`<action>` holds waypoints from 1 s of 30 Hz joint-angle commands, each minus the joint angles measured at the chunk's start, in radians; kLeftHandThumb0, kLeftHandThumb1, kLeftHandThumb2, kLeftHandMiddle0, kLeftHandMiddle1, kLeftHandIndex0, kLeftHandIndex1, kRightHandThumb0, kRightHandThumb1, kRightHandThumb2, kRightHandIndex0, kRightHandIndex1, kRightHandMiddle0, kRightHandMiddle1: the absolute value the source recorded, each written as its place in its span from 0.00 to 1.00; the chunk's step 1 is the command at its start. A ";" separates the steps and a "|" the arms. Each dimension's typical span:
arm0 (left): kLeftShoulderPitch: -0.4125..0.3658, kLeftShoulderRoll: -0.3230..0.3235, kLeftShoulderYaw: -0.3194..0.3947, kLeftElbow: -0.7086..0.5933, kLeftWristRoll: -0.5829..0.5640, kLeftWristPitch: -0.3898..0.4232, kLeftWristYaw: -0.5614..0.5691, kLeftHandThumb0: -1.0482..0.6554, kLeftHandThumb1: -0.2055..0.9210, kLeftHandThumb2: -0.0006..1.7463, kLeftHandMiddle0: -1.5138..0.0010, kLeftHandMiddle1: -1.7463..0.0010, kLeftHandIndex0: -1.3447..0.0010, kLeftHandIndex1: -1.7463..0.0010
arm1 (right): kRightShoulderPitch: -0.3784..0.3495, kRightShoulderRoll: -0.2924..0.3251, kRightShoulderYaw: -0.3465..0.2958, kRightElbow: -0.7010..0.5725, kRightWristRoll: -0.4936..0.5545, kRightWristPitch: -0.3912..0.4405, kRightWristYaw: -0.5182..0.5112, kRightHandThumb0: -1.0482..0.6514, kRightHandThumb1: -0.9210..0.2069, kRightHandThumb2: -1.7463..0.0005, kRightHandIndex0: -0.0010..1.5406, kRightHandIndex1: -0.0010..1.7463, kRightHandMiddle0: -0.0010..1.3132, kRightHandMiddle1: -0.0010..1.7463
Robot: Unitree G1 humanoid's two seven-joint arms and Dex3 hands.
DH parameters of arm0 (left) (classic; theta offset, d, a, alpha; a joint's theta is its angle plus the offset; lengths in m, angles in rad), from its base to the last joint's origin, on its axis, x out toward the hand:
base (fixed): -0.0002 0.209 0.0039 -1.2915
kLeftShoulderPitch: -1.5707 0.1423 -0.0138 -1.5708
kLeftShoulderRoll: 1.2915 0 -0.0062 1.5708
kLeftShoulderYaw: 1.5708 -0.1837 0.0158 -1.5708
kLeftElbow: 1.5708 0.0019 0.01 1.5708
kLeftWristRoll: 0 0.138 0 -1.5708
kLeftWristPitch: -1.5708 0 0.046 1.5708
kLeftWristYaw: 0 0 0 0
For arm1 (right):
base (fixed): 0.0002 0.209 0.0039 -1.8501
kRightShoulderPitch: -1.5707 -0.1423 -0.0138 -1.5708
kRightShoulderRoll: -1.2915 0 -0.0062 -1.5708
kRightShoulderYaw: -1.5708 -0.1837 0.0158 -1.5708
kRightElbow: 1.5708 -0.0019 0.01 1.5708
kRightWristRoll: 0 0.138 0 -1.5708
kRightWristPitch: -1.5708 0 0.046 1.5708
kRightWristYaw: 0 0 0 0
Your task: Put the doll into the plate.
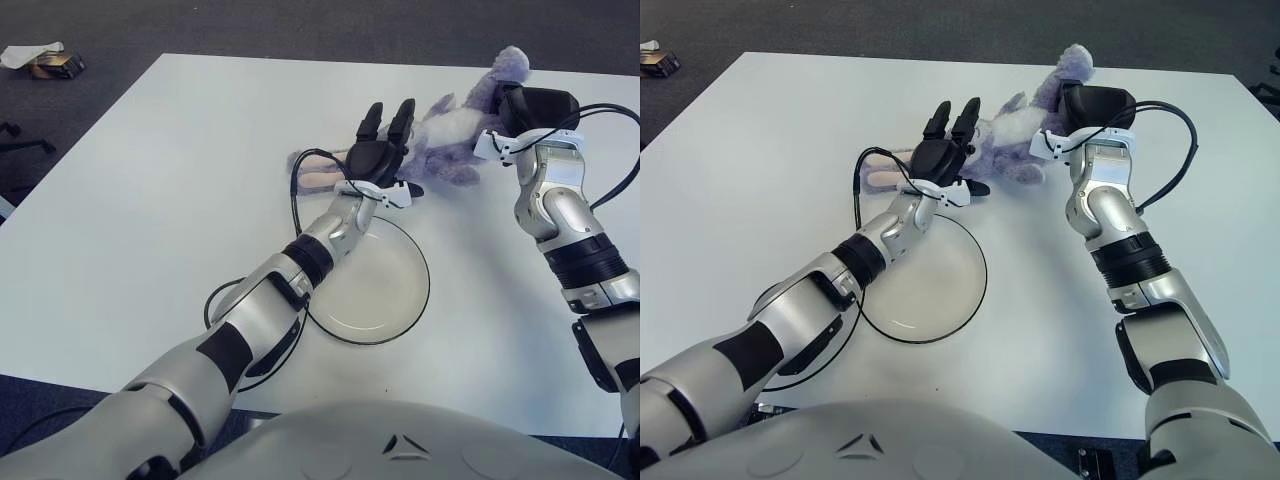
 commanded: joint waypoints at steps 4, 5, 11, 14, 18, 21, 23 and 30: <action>-0.082 -0.080 0.011 0.014 0.000 -0.019 0.010 0.05 0.92 0.01 0.93 0.96 1.00 1.00 | 0.017 -0.011 -0.016 -0.010 -0.013 -0.006 -0.006 0.37 0.36 0.39 0.71 1.00 0.35 1.00; -0.083 -0.080 0.013 0.015 -0.002 -0.020 0.008 0.06 0.92 0.01 0.93 0.96 1.00 1.00 | 0.018 -0.012 -0.017 -0.010 -0.016 -0.006 -0.009 0.37 0.36 0.39 0.71 1.00 0.35 1.00; -0.110 -0.075 0.021 0.042 -0.007 -0.015 -0.014 0.02 0.95 0.02 0.91 0.94 1.00 1.00 | 0.046 -0.021 -0.018 -0.086 -0.055 0.011 0.010 0.36 0.44 0.33 0.75 1.00 0.40 1.00; -0.117 -0.075 0.022 0.047 -0.006 -0.009 -0.029 0.01 0.96 0.03 0.90 0.93 1.00 1.00 | 0.055 -0.024 -0.024 -0.116 -0.066 0.015 0.031 0.35 0.48 0.29 0.76 1.00 0.43 1.00; -0.125 -0.074 0.025 0.046 -0.009 0.014 -0.062 0.01 0.95 0.02 0.98 0.78 1.00 1.00 | 0.064 -0.025 -0.037 -0.139 -0.059 0.010 0.053 0.34 0.51 0.27 0.78 1.00 0.45 1.00; -0.131 -0.076 0.030 0.055 -0.011 0.033 -0.075 0.01 0.94 0.02 0.99 0.74 1.00 1.00 | 0.068 -0.027 -0.043 -0.153 -0.058 0.010 0.077 0.34 0.53 0.26 0.79 1.00 0.46 1.00; -0.133 -0.077 0.032 0.060 -0.011 0.043 -0.079 0.01 0.96 0.02 1.00 0.70 1.00 1.00 | 0.069 -0.027 -0.045 -0.159 -0.060 0.011 0.091 0.34 0.53 0.25 0.80 1.00 0.46 1.00; -0.136 -0.085 0.055 0.073 -0.042 0.056 -0.097 0.02 0.95 0.02 1.00 0.73 1.00 1.00 | 0.091 -0.032 -0.064 -0.201 -0.055 0.001 0.121 0.33 0.54 0.24 0.83 1.00 0.47 1.00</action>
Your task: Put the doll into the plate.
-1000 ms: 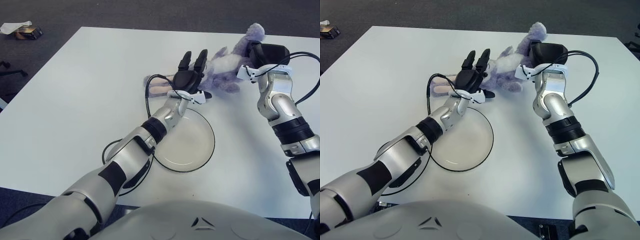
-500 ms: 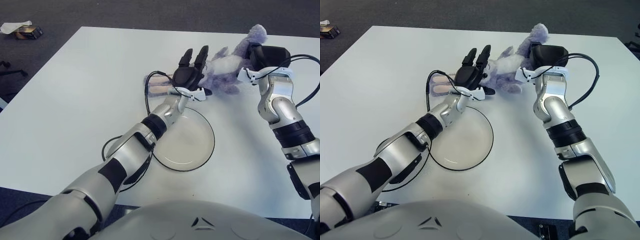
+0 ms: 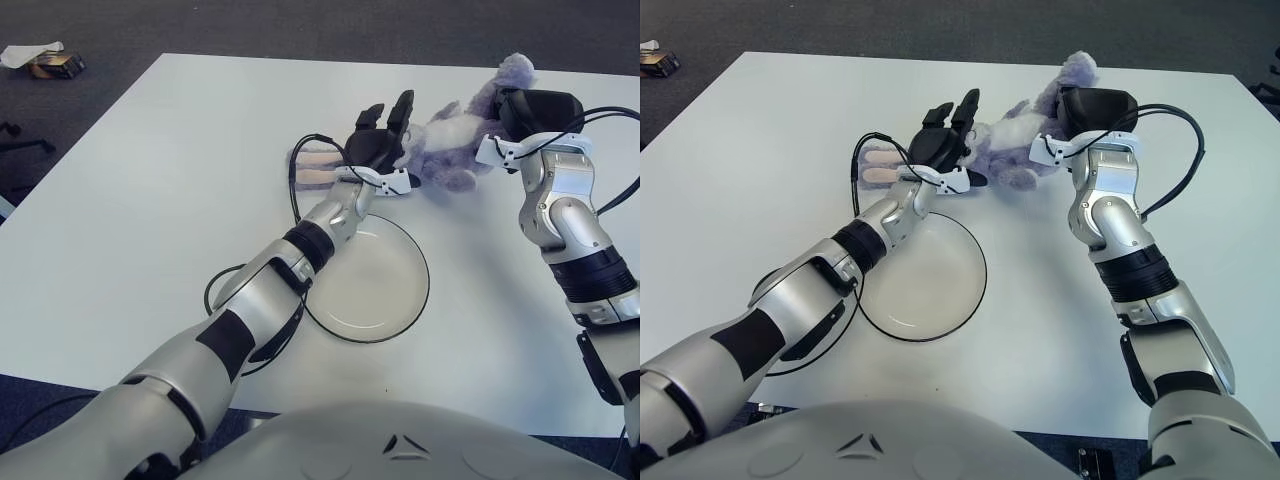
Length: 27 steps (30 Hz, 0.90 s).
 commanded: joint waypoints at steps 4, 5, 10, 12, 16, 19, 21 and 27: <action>-0.073 -0.086 0.018 0.039 -0.017 0.011 -0.012 0.02 0.95 0.02 1.00 0.71 1.00 1.00 | 0.032 -0.020 -0.031 -0.045 -0.003 -0.020 0.008 0.33 0.54 0.24 0.83 1.00 0.47 1.00; -0.078 -0.088 0.019 0.048 -0.018 0.013 -0.012 0.02 0.95 0.02 1.00 0.70 1.00 1.00 | 0.036 -0.020 -0.035 -0.050 -0.001 -0.022 0.007 0.33 0.54 0.24 0.84 1.00 0.48 1.00; -0.090 -0.095 0.031 0.075 -0.031 0.019 -0.014 0.04 0.93 0.01 1.00 0.65 1.00 1.00 | 0.046 -0.014 -0.047 -0.062 0.005 -0.033 0.005 0.33 0.55 0.24 0.85 1.00 0.48 1.00; -0.092 -0.101 0.038 0.081 -0.039 0.027 -0.016 0.05 0.93 0.01 1.00 0.64 1.00 1.00 | 0.050 -0.013 -0.053 -0.066 0.009 -0.038 0.005 0.33 0.55 0.23 0.85 1.00 0.48 1.00; -0.103 -0.111 0.047 0.100 -0.056 0.058 -0.026 0.06 0.93 0.01 1.00 0.60 1.00 1.00 | 0.058 -0.009 -0.064 -0.084 0.012 -0.041 0.013 0.33 0.55 0.23 0.86 1.00 0.48 1.00; -0.111 -0.115 0.048 0.109 -0.063 0.077 -0.041 0.07 0.94 0.02 1.00 0.56 0.99 0.99 | 0.064 -0.008 -0.073 -0.104 0.017 -0.042 0.024 0.33 0.56 0.23 0.86 1.00 0.48 1.00; -0.114 -0.117 0.049 0.114 -0.066 0.084 -0.050 0.08 0.93 0.02 1.00 0.52 0.99 0.92 | 0.068 -0.006 -0.080 -0.115 0.023 -0.044 0.031 0.33 0.55 0.23 0.86 1.00 0.48 1.00; -0.124 -0.120 0.051 0.124 -0.078 0.091 -0.080 0.09 0.93 0.03 1.00 0.49 1.00 0.79 | 0.080 0.002 -0.101 -0.152 0.044 -0.048 0.048 0.33 0.55 0.23 0.86 1.00 0.48 1.00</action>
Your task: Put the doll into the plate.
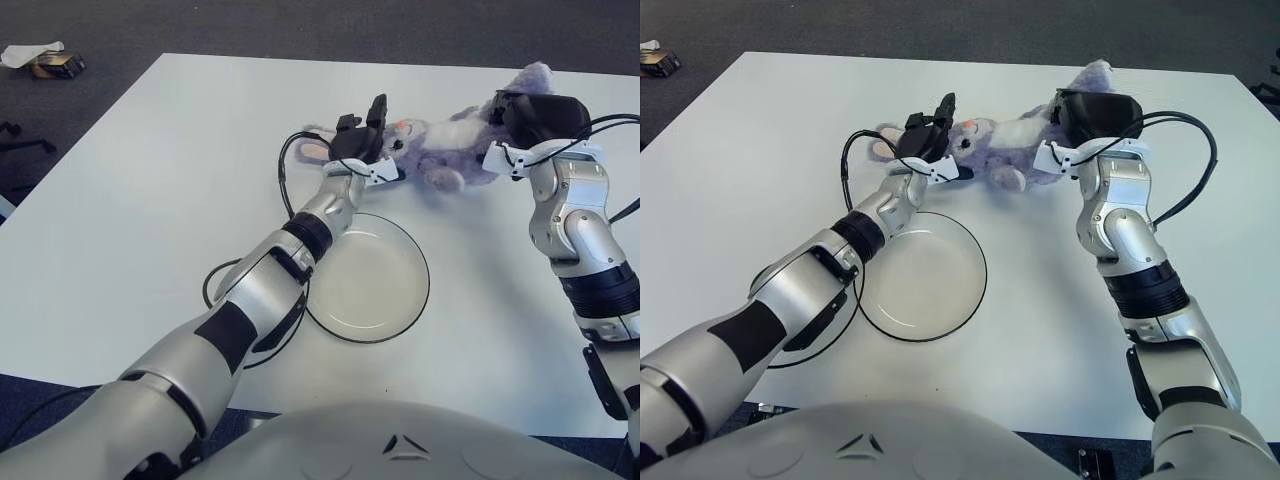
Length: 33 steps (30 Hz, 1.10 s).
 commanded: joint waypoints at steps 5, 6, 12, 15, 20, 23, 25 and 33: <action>-0.065 -0.118 0.005 0.026 -0.024 0.002 -0.048 0.09 0.93 0.03 1.00 0.52 1.00 0.78 | 0.020 0.006 -0.034 -0.059 0.027 -0.004 0.026 0.33 0.55 0.23 0.86 1.00 0.48 1.00; -0.066 -0.118 0.004 0.030 -0.026 -0.001 -0.054 0.08 0.93 0.03 1.00 0.54 1.00 0.78 | 0.020 0.006 -0.035 -0.063 0.028 -0.004 0.031 0.33 0.55 0.23 0.86 1.00 0.48 1.00; -0.065 -0.119 -0.008 0.050 -0.020 -0.031 -0.076 0.06 0.93 0.04 1.00 0.62 1.00 0.78 | 0.025 0.000 -0.038 -0.097 0.030 -0.003 0.076 0.33 0.55 0.24 0.85 1.00 0.48 1.00; -0.064 -0.118 -0.011 0.055 -0.020 -0.049 -0.080 0.06 0.93 0.04 1.00 0.63 1.00 0.76 | 0.027 0.001 -0.041 -0.107 0.027 -0.004 0.088 0.33 0.55 0.24 0.84 1.00 0.48 1.00; -0.061 -0.116 -0.018 0.065 -0.016 -0.085 -0.081 0.06 0.92 0.04 1.00 0.61 1.00 0.69 | 0.032 0.003 -0.045 -0.119 0.028 -0.011 0.097 0.33 0.54 0.24 0.83 1.00 0.48 1.00; -0.062 -0.114 -0.025 0.074 -0.010 -0.104 -0.081 0.05 0.93 0.04 1.00 0.58 1.00 0.66 | 0.034 0.003 -0.046 -0.125 0.026 -0.014 0.102 0.33 0.54 0.24 0.83 1.00 0.47 1.00; -0.064 -0.111 -0.031 0.080 -0.007 -0.125 -0.084 0.04 0.93 0.05 1.00 0.55 1.00 0.64 | 0.034 0.004 -0.046 -0.131 0.026 -0.014 0.110 0.33 0.54 0.24 0.82 1.00 0.47 1.00; -0.057 -0.095 -0.007 0.095 -0.042 -0.249 -0.099 0.05 0.93 0.05 1.00 0.56 1.00 0.57 | 0.046 0.017 -0.073 -0.169 0.079 -0.025 0.135 0.33 0.54 0.24 0.82 1.00 0.47 1.00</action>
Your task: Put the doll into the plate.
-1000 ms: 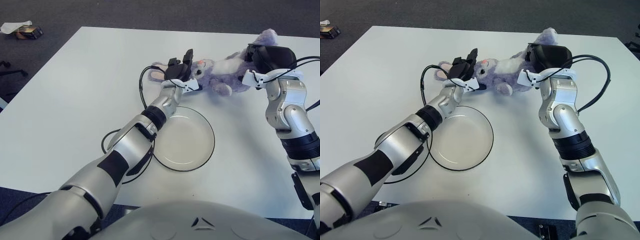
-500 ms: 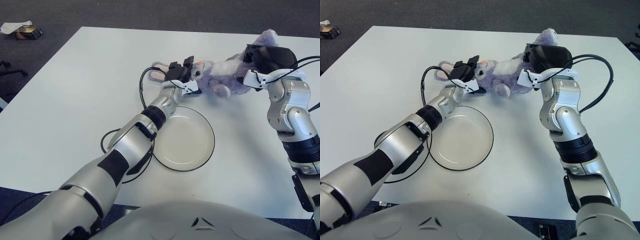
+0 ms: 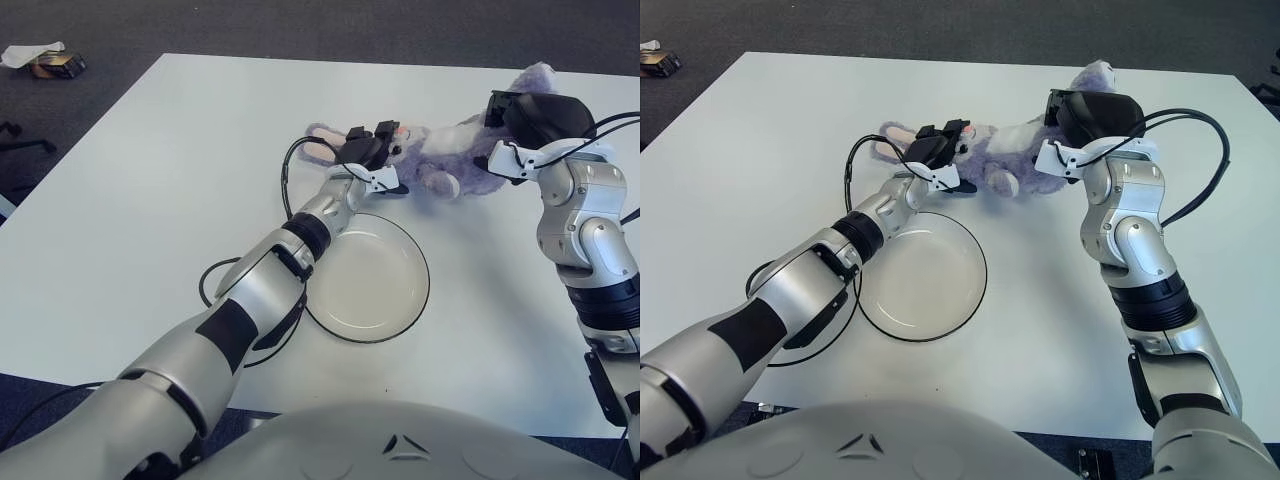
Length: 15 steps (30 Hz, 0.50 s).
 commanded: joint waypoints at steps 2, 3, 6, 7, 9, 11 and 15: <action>-0.042 -0.089 0.024 0.008 -0.032 -0.097 -0.020 0.07 0.92 0.05 1.00 0.56 1.00 0.57 | 0.016 0.011 -0.039 -0.038 0.075 -0.038 0.002 0.33 0.55 0.24 0.83 1.00 0.48 1.00; -0.041 -0.087 0.028 0.010 -0.038 -0.112 -0.022 0.08 0.91 0.05 1.00 0.56 1.00 0.56 | 0.019 0.010 -0.046 -0.041 0.089 -0.048 0.000 0.33 0.55 0.23 0.84 1.00 0.48 1.00; -0.039 -0.080 0.042 0.016 -0.053 -0.153 -0.023 0.10 0.89 0.05 1.00 0.55 1.00 0.54 | 0.036 0.002 -0.072 -0.045 0.142 -0.089 -0.010 0.33 0.56 0.22 0.85 1.00 0.49 1.00; -0.039 -0.079 0.045 0.018 -0.055 -0.161 -0.022 0.11 0.88 0.05 1.00 0.54 1.00 0.54 | 0.040 0.000 -0.077 -0.044 0.153 -0.100 -0.014 0.33 0.57 0.22 0.85 1.00 0.49 1.00; -0.037 -0.078 0.055 0.023 -0.064 -0.176 -0.025 0.11 0.88 0.05 1.00 0.54 1.00 0.53 | 0.055 -0.006 -0.099 -0.036 0.190 -0.137 -0.031 0.32 0.57 0.22 0.85 1.00 0.49 1.00; -0.036 -0.078 0.063 0.027 -0.074 -0.187 -0.030 0.10 0.88 0.05 1.00 0.52 1.00 0.52 | 0.067 -0.009 -0.119 -0.022 0.231 -0.180 -0.051 0.32 0.57 0.22 0.85 1.00 0.49 1.00; -0.037 -0.078 0.074 0.034 -0.085 -0.201 -0.038 0.09 0.88 0.06 1.00 0.52 1.00 0.53 | 0.078 -0.015 -0.144 0.001 0.287 -0.250 -0.080 0.32 0.58 0.21 0.86 1.00 0.50 1.00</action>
